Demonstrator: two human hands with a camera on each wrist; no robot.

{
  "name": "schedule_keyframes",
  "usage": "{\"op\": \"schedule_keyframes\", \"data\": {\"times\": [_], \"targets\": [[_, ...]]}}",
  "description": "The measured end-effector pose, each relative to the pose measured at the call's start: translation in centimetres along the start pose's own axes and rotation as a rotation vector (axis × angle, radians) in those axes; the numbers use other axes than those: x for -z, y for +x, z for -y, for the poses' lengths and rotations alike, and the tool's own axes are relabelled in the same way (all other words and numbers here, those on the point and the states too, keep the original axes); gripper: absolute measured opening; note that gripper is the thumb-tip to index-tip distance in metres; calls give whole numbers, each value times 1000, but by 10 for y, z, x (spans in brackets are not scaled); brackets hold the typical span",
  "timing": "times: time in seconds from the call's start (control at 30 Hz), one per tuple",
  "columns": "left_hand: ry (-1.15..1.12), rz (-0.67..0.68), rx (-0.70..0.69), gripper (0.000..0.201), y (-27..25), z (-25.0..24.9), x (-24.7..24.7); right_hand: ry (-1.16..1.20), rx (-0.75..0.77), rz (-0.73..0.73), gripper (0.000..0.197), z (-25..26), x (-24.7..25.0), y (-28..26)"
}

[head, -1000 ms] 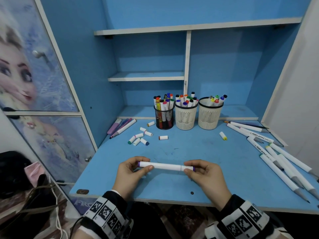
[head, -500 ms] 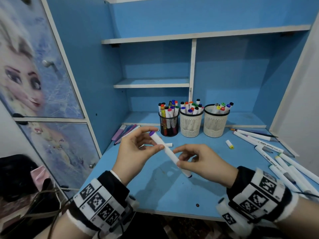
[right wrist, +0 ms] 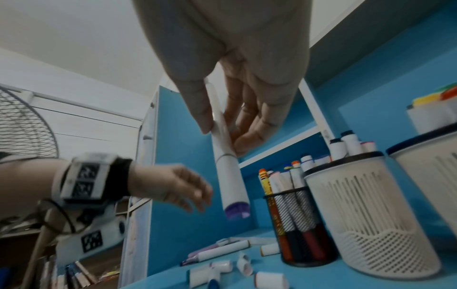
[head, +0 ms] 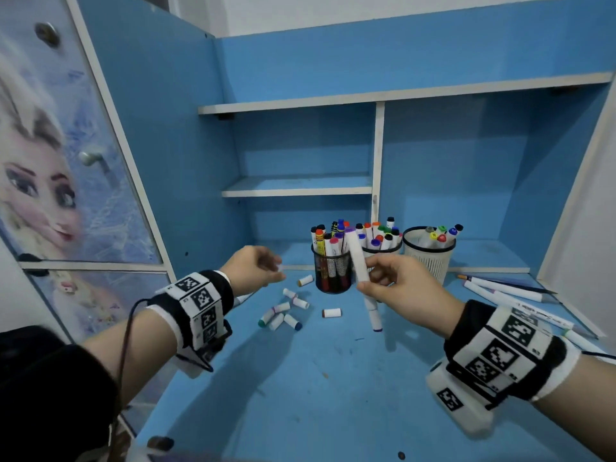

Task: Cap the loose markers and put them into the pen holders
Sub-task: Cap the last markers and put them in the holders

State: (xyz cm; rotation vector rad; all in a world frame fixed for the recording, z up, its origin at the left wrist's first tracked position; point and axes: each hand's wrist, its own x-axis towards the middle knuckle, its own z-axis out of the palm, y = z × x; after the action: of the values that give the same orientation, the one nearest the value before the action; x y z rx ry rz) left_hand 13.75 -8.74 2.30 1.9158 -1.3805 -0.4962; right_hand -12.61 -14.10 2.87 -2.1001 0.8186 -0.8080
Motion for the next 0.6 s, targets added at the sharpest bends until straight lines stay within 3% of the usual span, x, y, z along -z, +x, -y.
{"op": "schedule_keyframes", "data": {"times": [0.17, 0.3, 0.43, 0.6], "targets": [[466, 46, 154, 27, 40, 49, 6, 44, 27, -125, 26, -5, 18, 19], [545, 64, 214, 29, 61, 67, 4, 15, 59, -229, 39, -8, 37, 33], [603, 100, 233, 30, 76, 68, -6, -24, 69, -329, 73, -9, 57, 44], [666, 132, 229, 31, 89, 66, -15, -41, 161, -411, 96, -8, 83, 44]]}}
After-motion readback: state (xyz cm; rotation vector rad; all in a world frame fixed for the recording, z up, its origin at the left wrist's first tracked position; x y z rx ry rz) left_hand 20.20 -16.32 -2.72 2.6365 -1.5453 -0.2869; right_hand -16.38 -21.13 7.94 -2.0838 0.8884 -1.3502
